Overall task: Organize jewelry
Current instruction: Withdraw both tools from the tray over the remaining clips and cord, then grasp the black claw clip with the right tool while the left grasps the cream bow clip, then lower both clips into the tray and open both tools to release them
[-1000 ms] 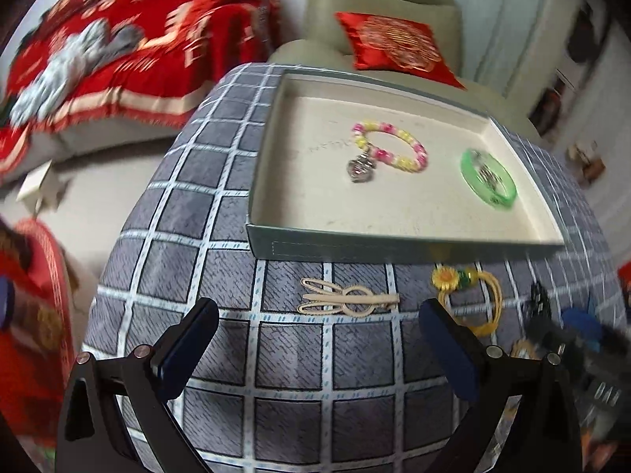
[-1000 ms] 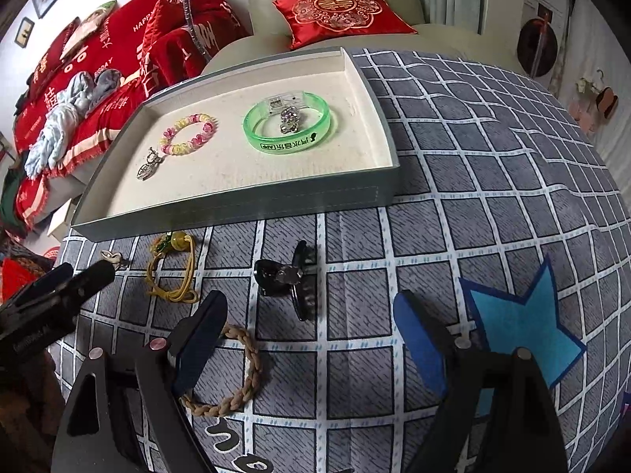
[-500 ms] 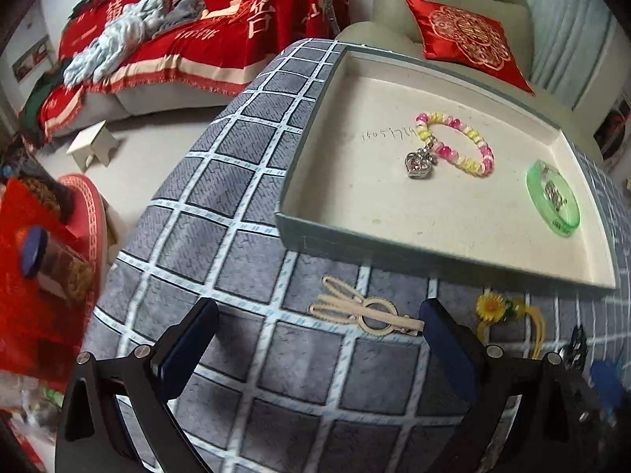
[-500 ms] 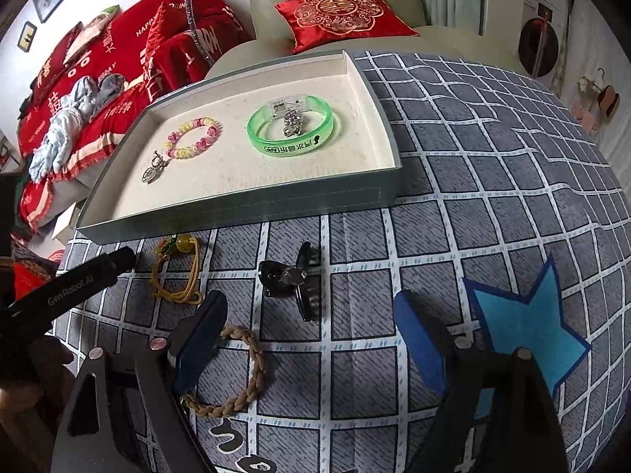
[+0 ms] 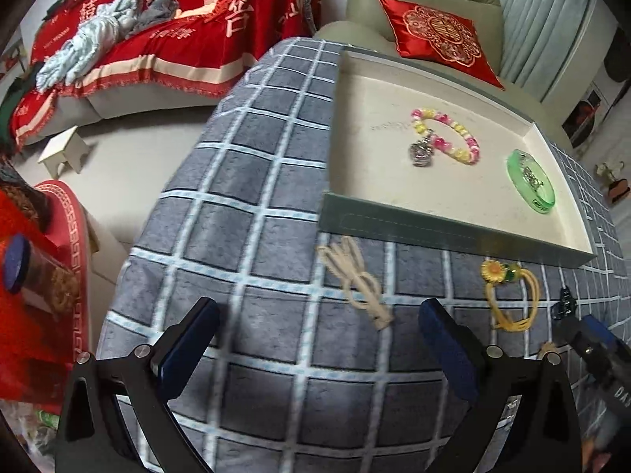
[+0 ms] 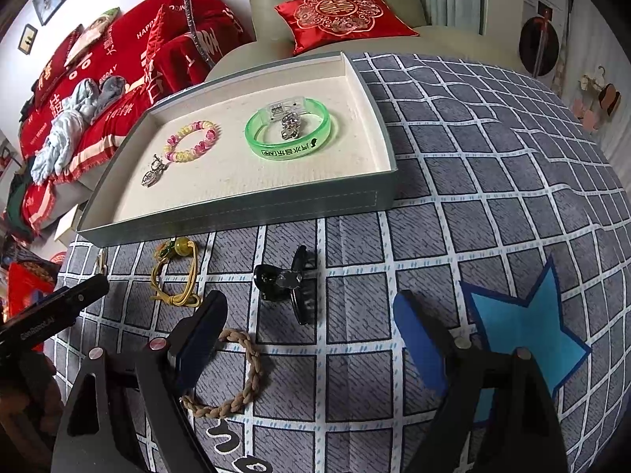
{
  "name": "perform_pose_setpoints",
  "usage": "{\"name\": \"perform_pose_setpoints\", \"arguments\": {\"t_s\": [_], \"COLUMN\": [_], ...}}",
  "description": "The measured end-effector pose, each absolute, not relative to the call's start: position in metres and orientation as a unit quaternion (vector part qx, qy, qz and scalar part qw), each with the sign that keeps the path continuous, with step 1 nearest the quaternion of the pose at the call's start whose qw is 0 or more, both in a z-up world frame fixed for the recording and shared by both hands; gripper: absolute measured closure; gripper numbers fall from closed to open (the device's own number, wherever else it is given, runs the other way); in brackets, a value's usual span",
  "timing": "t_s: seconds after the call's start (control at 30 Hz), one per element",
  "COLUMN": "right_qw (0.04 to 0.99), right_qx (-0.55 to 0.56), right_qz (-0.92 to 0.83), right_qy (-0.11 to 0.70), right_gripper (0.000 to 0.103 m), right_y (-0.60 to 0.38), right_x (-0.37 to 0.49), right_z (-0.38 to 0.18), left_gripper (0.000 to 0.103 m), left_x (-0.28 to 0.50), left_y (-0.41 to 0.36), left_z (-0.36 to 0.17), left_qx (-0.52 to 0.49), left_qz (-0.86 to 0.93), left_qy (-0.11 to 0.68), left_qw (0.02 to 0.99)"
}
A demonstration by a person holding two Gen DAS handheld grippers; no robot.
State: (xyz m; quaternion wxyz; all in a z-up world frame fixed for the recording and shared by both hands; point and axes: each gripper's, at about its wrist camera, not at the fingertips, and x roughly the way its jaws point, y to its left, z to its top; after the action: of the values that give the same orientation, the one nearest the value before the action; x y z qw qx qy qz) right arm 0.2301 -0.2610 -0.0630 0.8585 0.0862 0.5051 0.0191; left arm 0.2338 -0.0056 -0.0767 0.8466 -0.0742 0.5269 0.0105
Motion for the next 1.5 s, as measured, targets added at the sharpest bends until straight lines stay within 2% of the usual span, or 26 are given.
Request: {"name": "perform_pose_setpoints", "arguments": {"t_s": [0.13,0.2,0.27,0.3,0.37,0.4,0.43,0.47,0.5,0.6,1.1,1.5], "right_qw": [0.86,0.861,0.862,0.863,0.864,0.865,0.865,0.865,0.865,0.866,0.877,0.879], "right_qx": [0.069,0.054,0.035,0.024,0.004,0.003,0.002,0.002,0.002,0.004,0.041,0.092], "right_qz": [0.016,0.013,0.009,0.004,-0.002,0.001,0.001,0.001,0.001,0.002,0.036,0.078], "right_qy": [0.506,0.506,0.505,0.505,0.504,0.503,0.502,0.502,0.501,0.5,0.478,0.461], "right_gripper": [0.015,0.015,0.02,0.028,0.035,0.04,0.044,0.054,0.071,0.077,0.077,0.077], "right_y": [-0.256,-0.252,-0.246,-0.244,-0.24,-0.239,-0.238,-0.238,-0.238,-0.239,-0.247,-0.235], "right_x": [0.237,0.24,0.242,0.242,0.241,0.241,0.24,0.239,0.238,0.235,0.216,0.27], "right_z": [-0.064,-0.065,-0.067,-0.067,-0.067,-0.066,-0.065,-0.064,-0.063,-0.06,-0.025,0.007], "left_gripper": [0.006,0.012,0.02,0.023,0.04,0.045,0.058,0.065,0.065,0.068,0.069,0.069], "left_x": [0.239,0.238,0.237,0.235,0.233,0.232,0.23,0.228,0.226,0.22,0.197,0.245], "left_y": [-0.02,-0.022,-0.024,-0.025,-0.027,-0.028,-0.03,-0.032,-0.034,-0.029,-0.011,-0.031], "left_z": [-0.076,-0.074,-0.073,-0.072,-0.07,-0.069,-0.068,-0.067,-0.067,-0.066,-0.03,0.006], "left_qx": [-0.05,-0.048,-0.045,-0.042,-0.035,-0.031,-0.024,-0.017,-0.011,-0.021,-0.035,-0.019], "left_qz": [0.018,0.015,0.01,0.005,-0.008,-0.012,-0.022,-0.03,-0.033,-0.059,-0.139,-0.178], "left_qy": [0.525,0.522,0.519,0.515,0.51,0.507,0.502,0.499,0.497,0.487,0.445,0.402], "left_qw": [0.85,0.851,0.854,0.856,0.859,0.861,0.864,0.866,0.867,0.871,0.884,0.898]}}
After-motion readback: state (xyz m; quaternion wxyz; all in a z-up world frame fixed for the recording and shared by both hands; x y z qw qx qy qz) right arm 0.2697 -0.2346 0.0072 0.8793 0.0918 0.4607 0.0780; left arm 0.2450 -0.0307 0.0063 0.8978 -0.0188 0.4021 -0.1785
